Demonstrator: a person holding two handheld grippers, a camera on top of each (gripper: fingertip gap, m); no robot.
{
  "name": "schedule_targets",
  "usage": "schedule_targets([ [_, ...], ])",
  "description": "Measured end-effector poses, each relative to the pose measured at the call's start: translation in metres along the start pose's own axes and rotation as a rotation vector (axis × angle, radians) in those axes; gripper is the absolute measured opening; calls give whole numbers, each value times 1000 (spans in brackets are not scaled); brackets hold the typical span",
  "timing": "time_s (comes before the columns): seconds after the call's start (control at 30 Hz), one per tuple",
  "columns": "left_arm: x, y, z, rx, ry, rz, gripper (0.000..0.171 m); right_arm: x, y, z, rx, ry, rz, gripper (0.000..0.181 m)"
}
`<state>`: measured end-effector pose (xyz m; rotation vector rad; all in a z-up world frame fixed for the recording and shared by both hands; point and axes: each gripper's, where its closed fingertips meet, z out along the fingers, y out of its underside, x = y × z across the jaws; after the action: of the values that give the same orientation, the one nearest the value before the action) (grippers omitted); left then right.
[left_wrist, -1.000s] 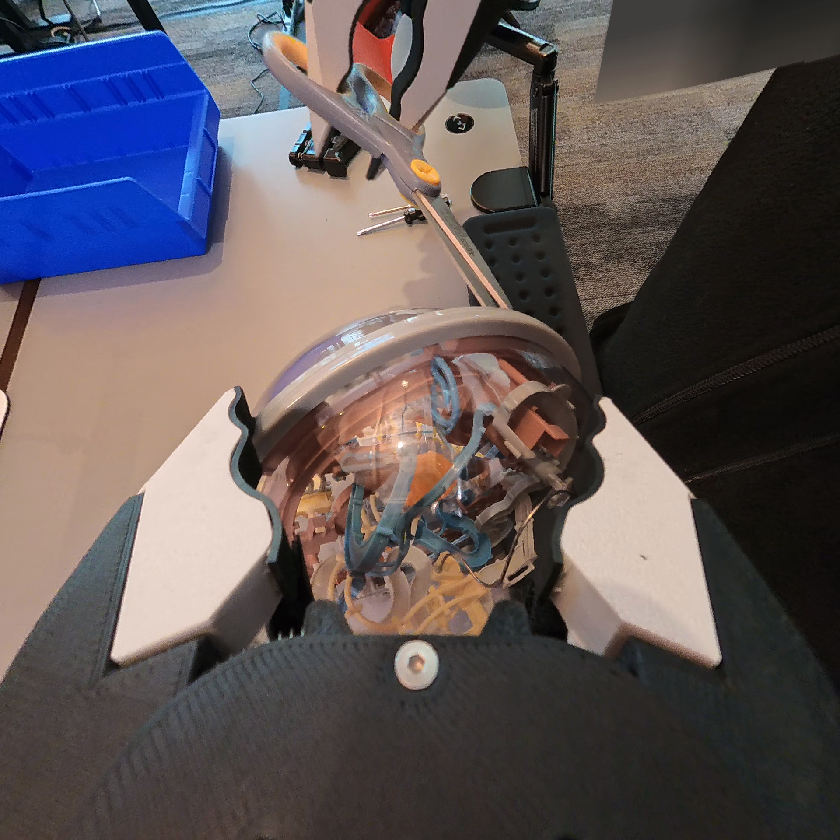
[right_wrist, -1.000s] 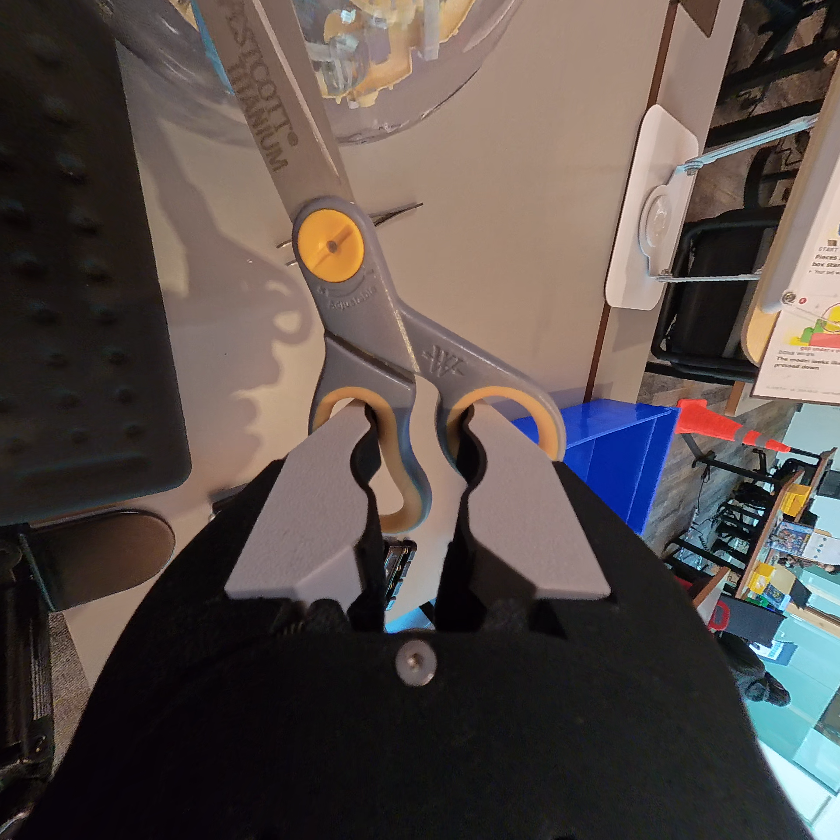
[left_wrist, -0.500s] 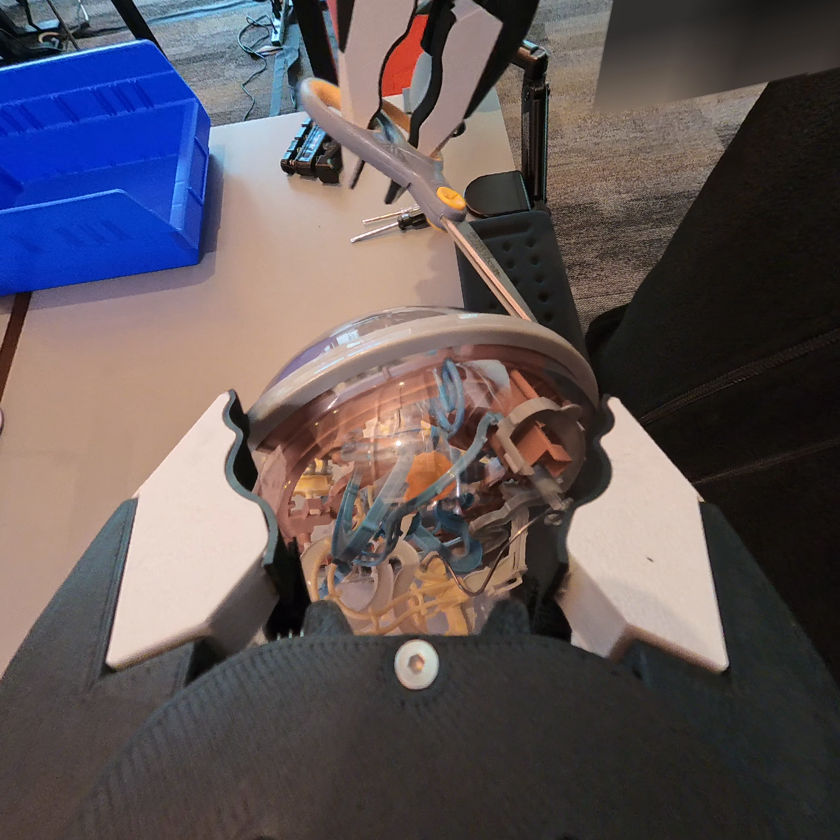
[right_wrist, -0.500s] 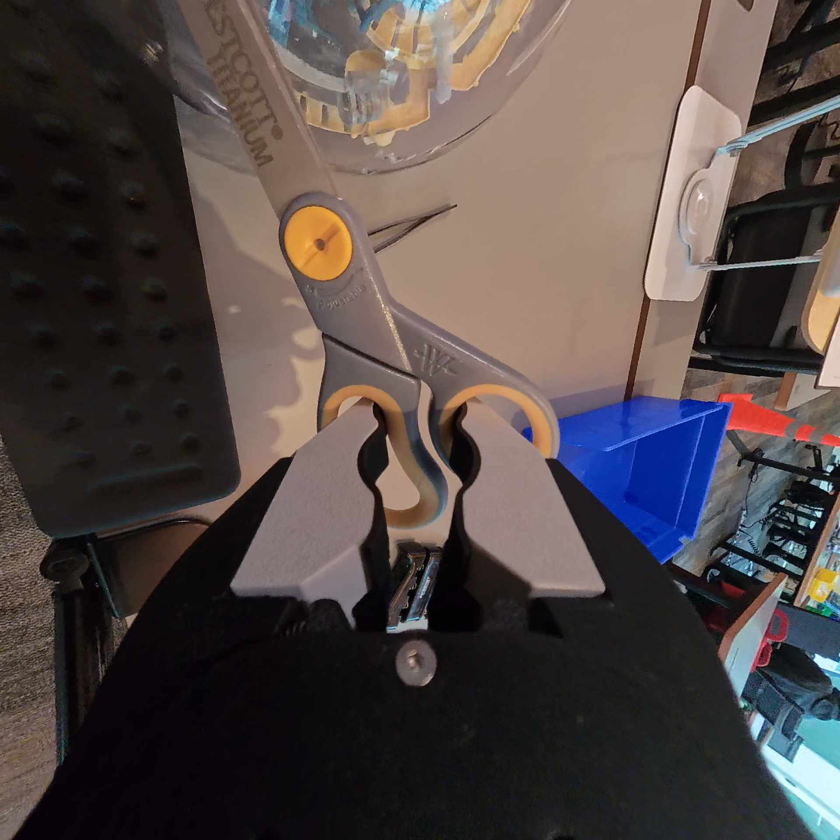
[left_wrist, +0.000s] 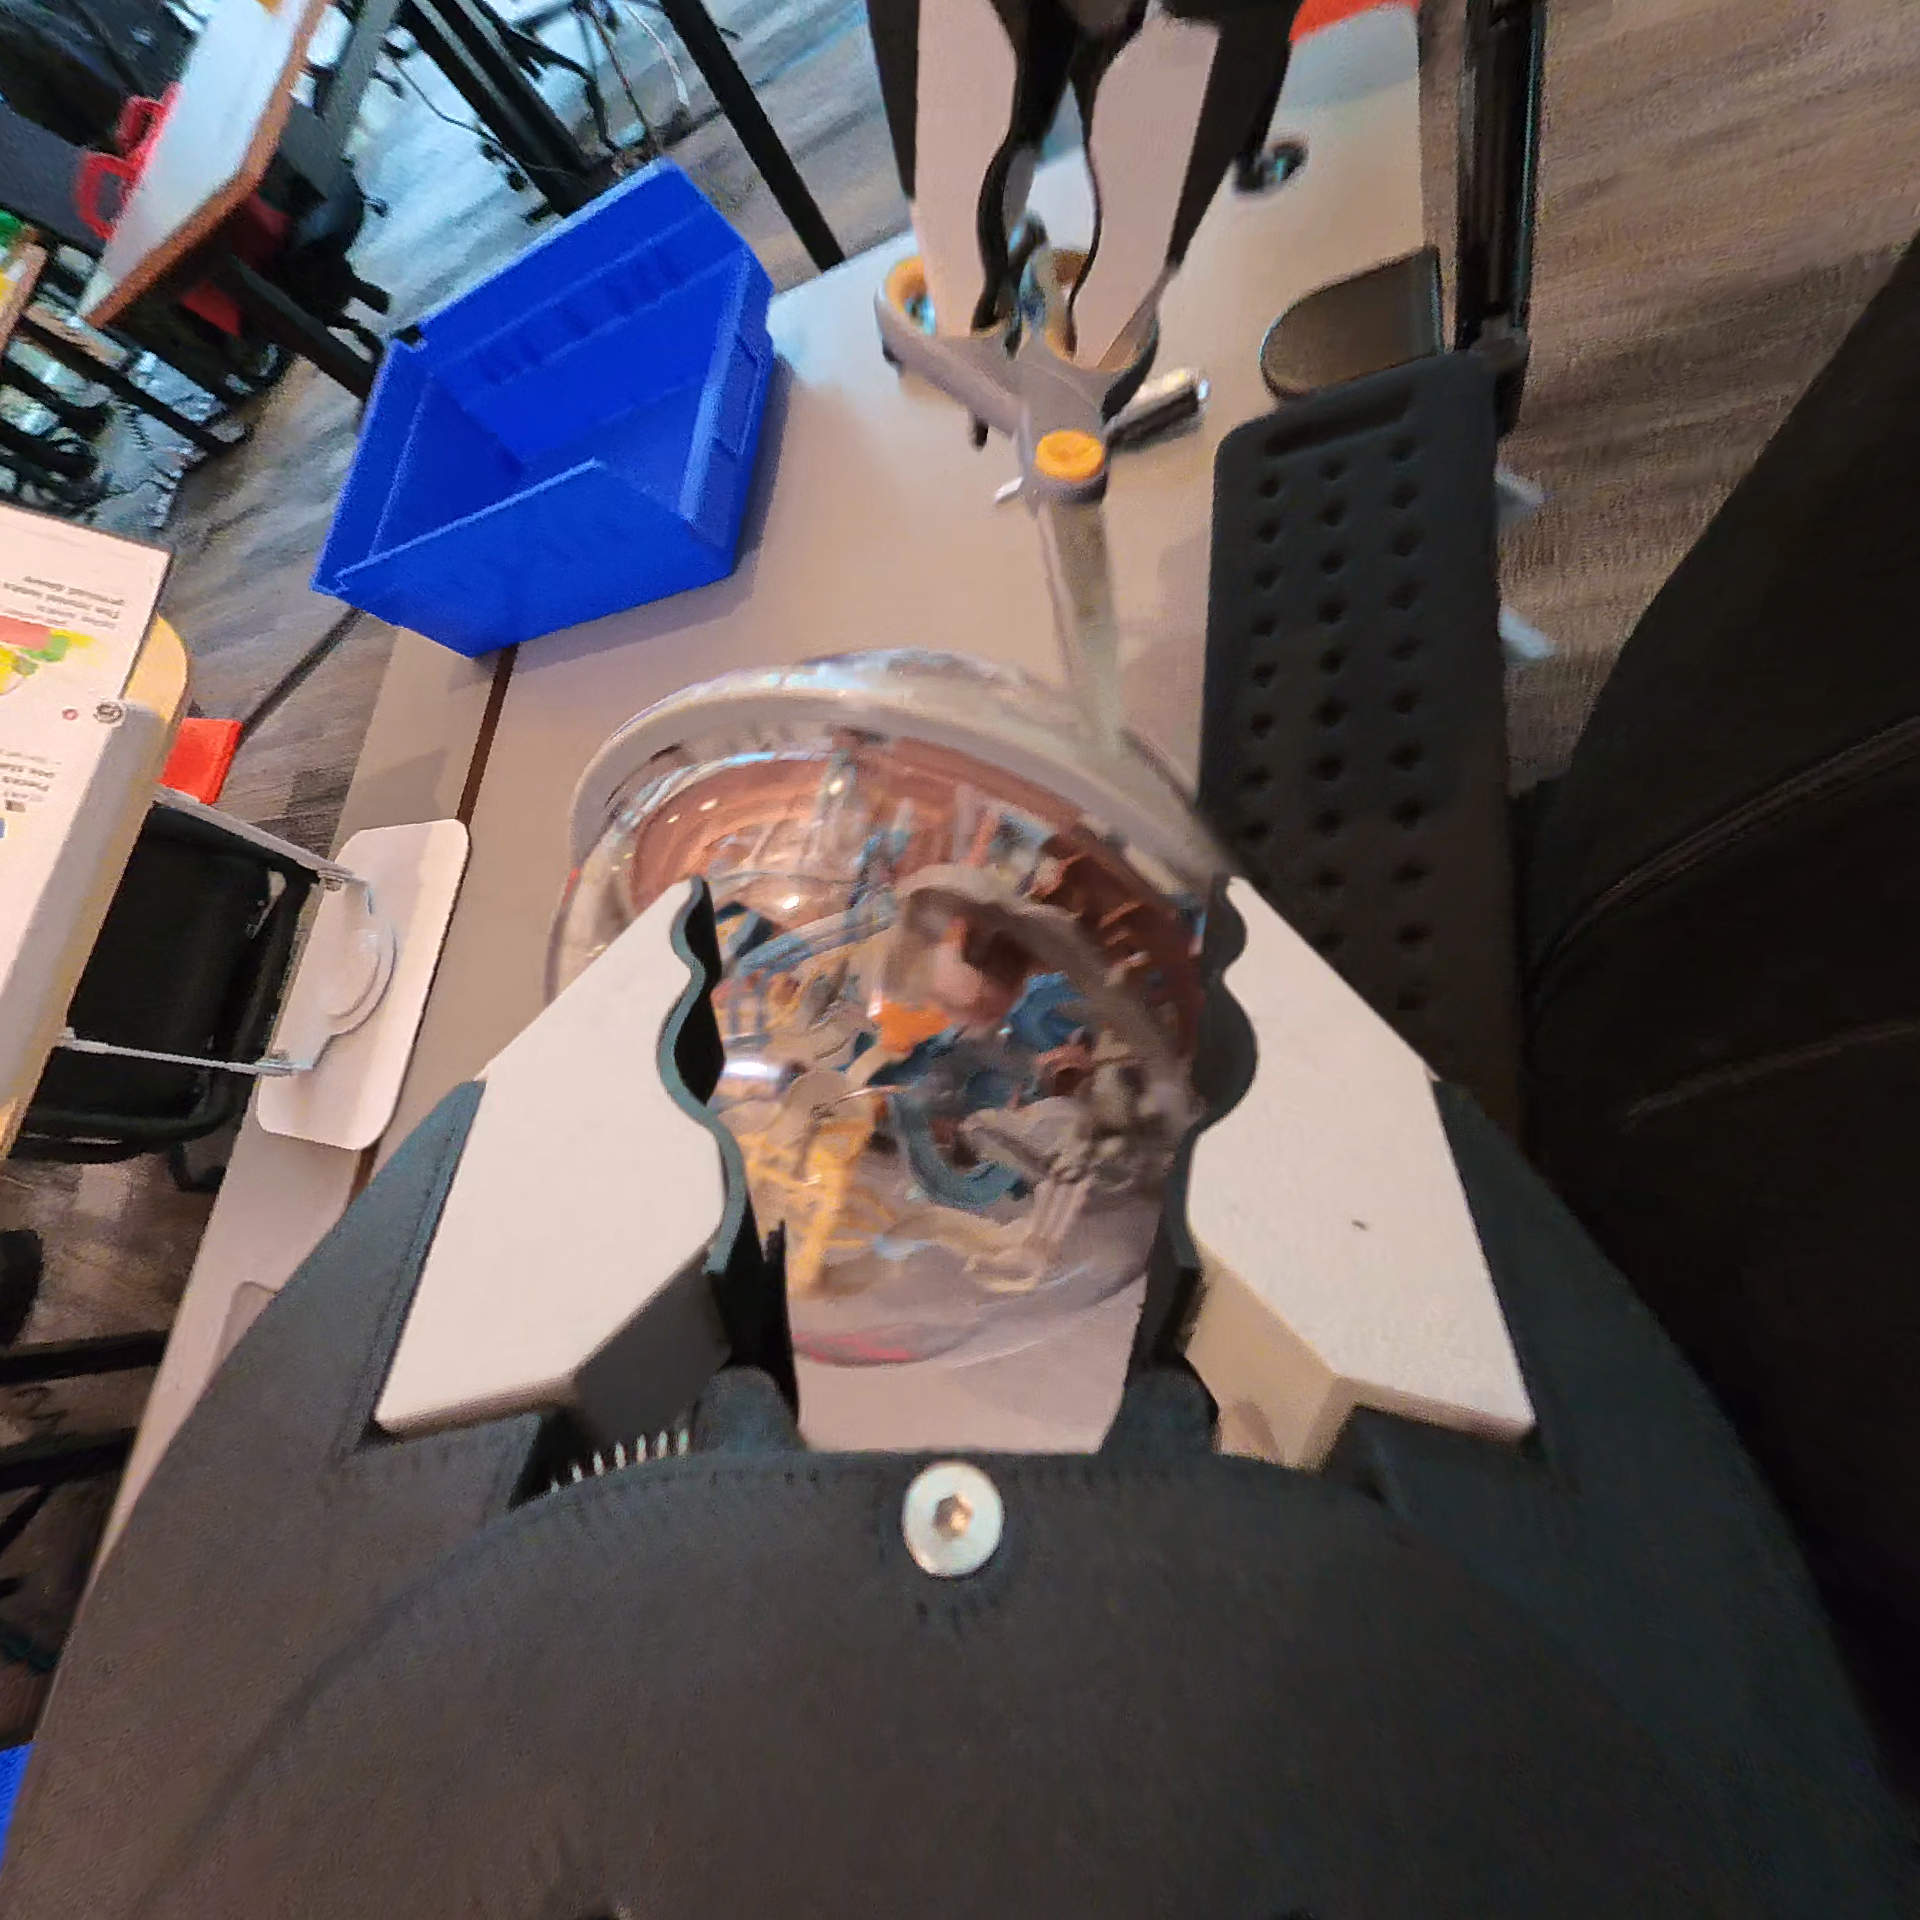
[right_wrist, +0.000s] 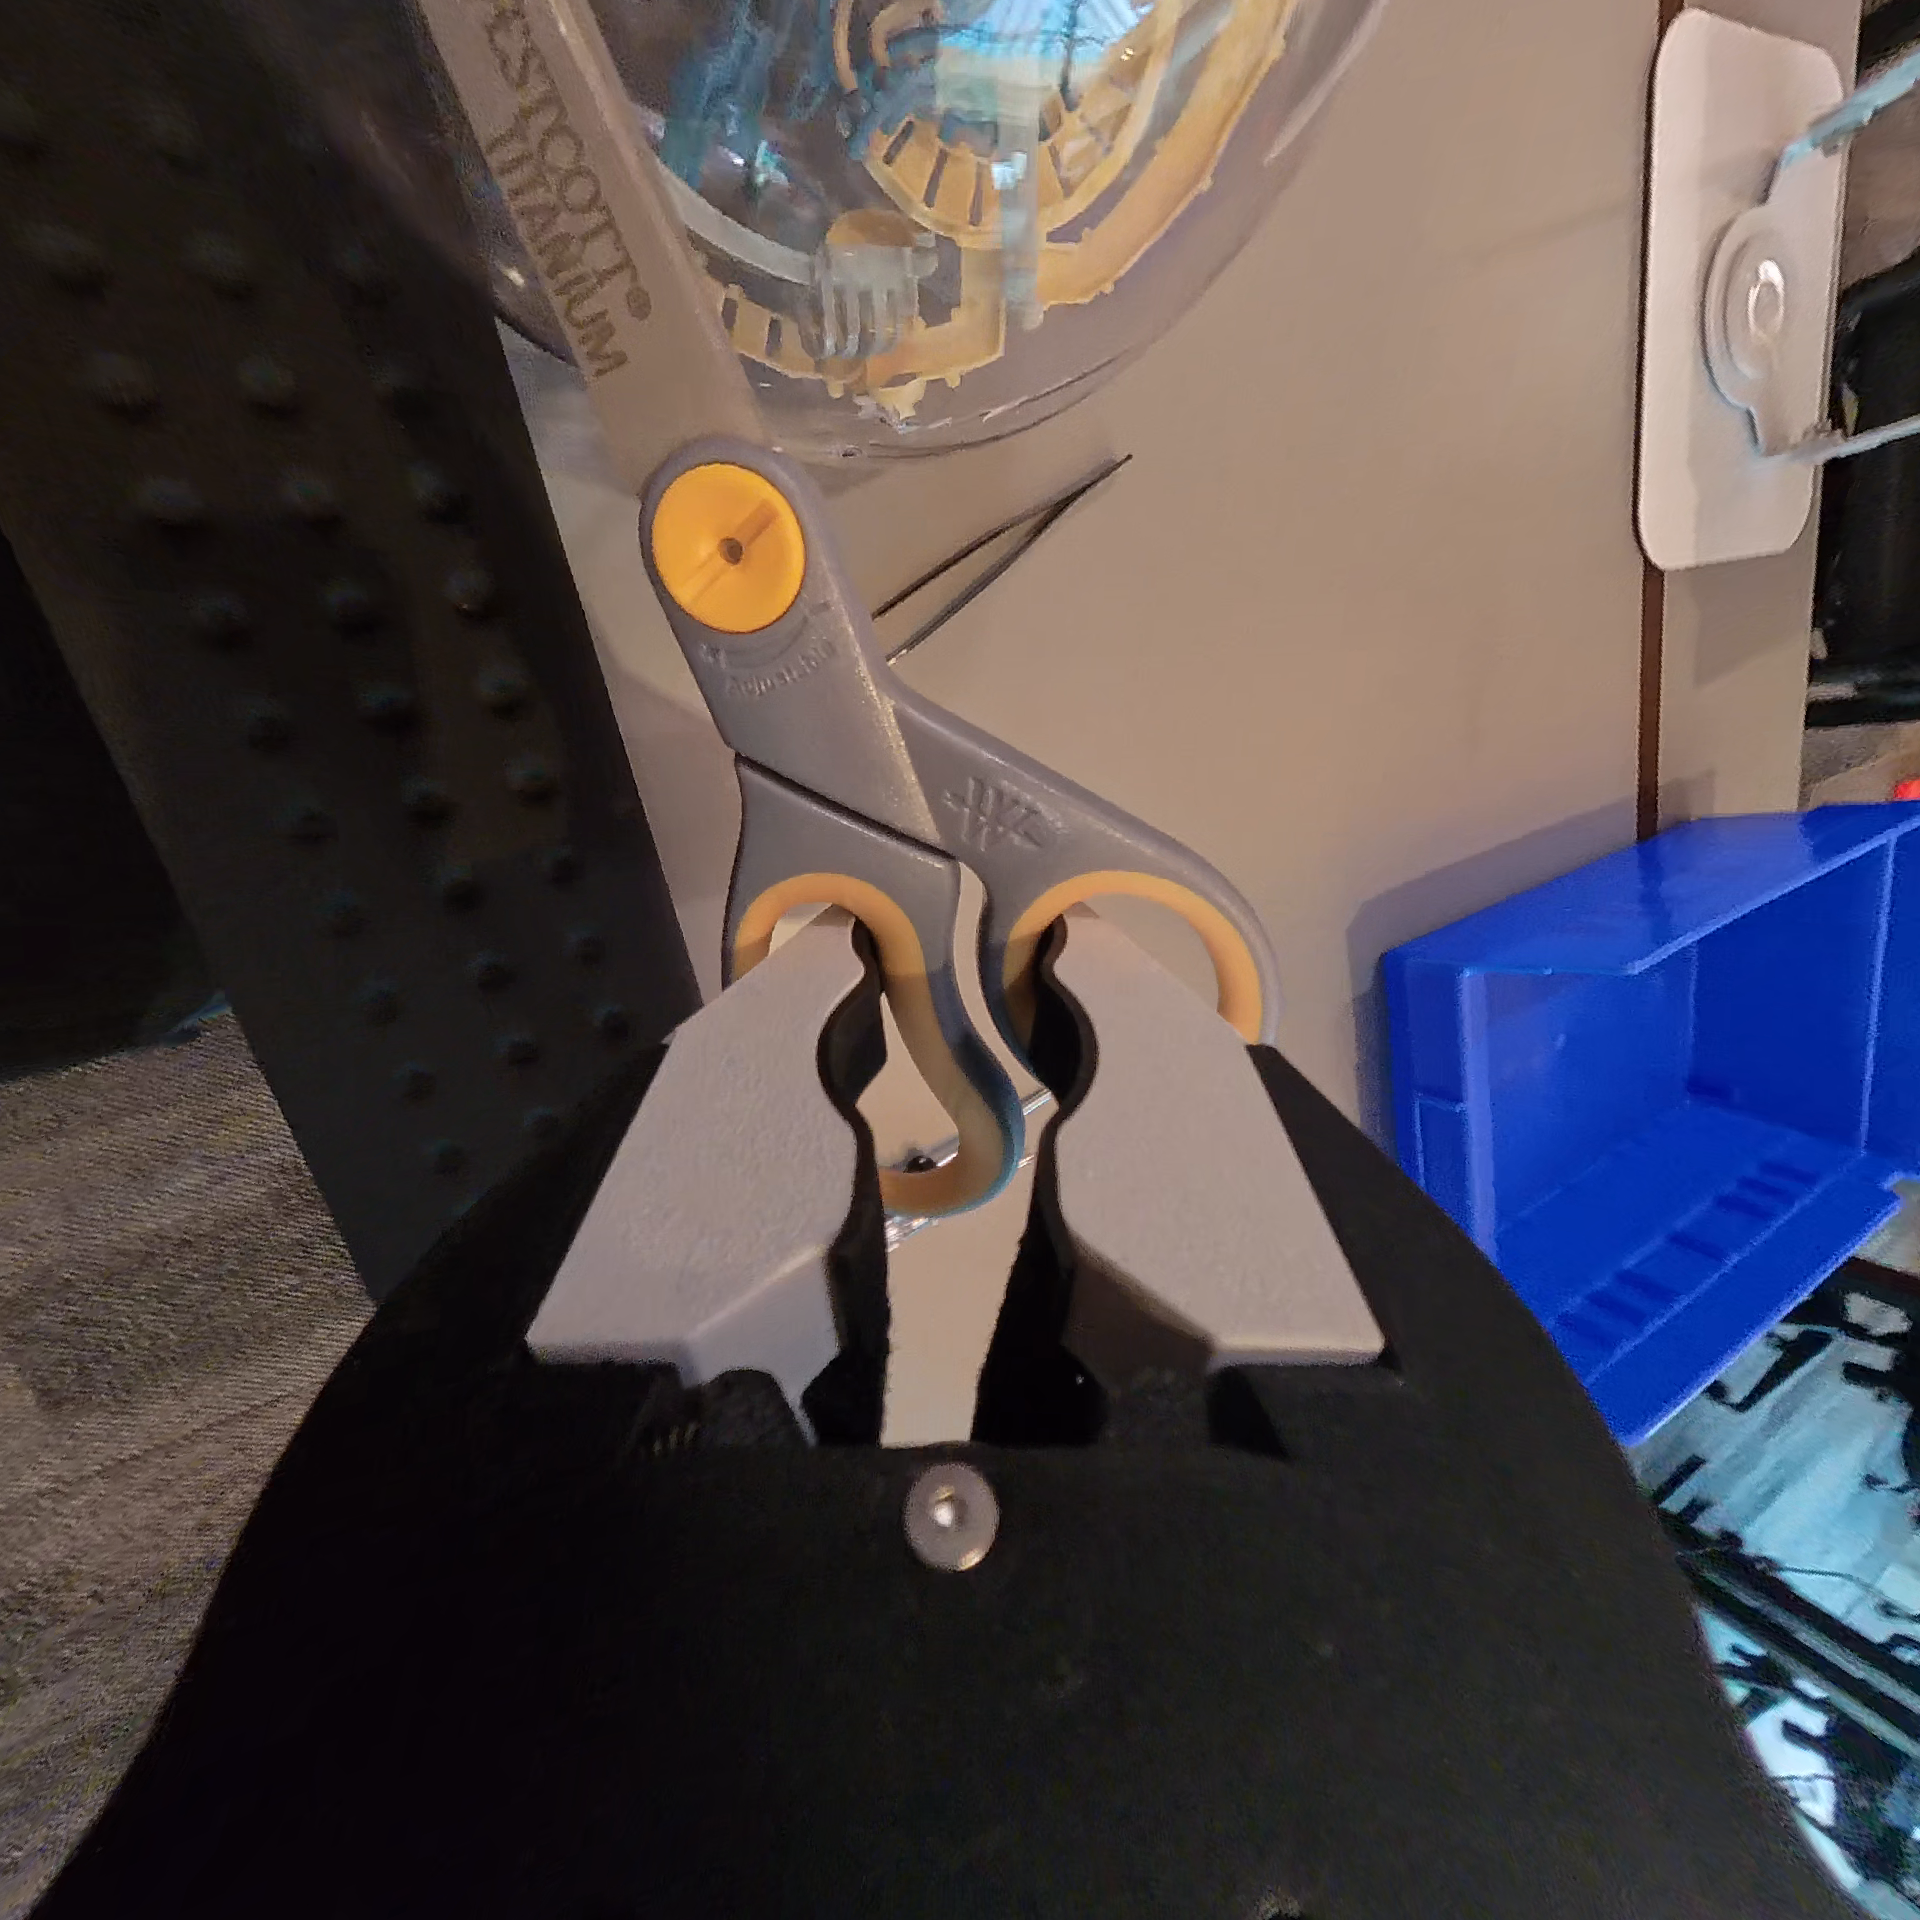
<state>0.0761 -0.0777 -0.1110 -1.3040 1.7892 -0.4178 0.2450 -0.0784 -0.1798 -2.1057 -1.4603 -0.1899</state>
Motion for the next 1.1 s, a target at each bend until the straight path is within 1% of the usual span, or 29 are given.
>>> schedule_targets([
  [0.03,8,-6,-2,25,-21,-22,90,1,1,-1,0,9,18,20],
  [0.1,18,-11,-4,36,-108,-25,92,-1,0,1,-2,13,55,20],
  [0.17,25,-8,1,17,-190,-90,98,-6,-4,4,18,-7,86,20],
  [0.23,21,3,7,-18,-324,-126,96,-9,-8,7,24,-26,118,20],
  [0.27,15,10,7,-42,-404,-123,90,-10,-11,9,19,-31,130,20],
  [0.3,5,15,3,-52,-490,-112,75,-10,-14,11,16,-36,140,20],
  [0.33,-4,20,-1,-59,-554,-117,66,-9,-20,13,18,-40,145,20],
  [0.4,-15,30,-6,-63,-620,-138,60,-7,-33,16,18,-39,151,20],
  [0.43,-20,34,-8,-56,-642,-167,52,-5,-40,18,22,-38,153,20],
  [0.57,-32,50,-13,-55,-672,-187,10,5,-66,24,66,-66,185,20],
  [0.63,-45,65,-16,-76,-712,-199,8,11,-73,29,56,-59,176,20],
  [0.73,-62,81,-16,-75,-708,-248,8,16,-75,38,50,-69,180,20],
  [0.8,-73,88,-16,-48,-696,-290,8,17,-72,41,52,-87,199,20],
  [0.9,-90,91,-19,36,-645,-392,7,26,-61,44,43,-91,249,20],
  [1.0,-100,90,-19,29,-609,-408,7,42,-49,48,32,-90,310,20],
  [1.1,-103,91,-14,37,-570,-462,7,60,-38,51,13,-90,355,20],
])
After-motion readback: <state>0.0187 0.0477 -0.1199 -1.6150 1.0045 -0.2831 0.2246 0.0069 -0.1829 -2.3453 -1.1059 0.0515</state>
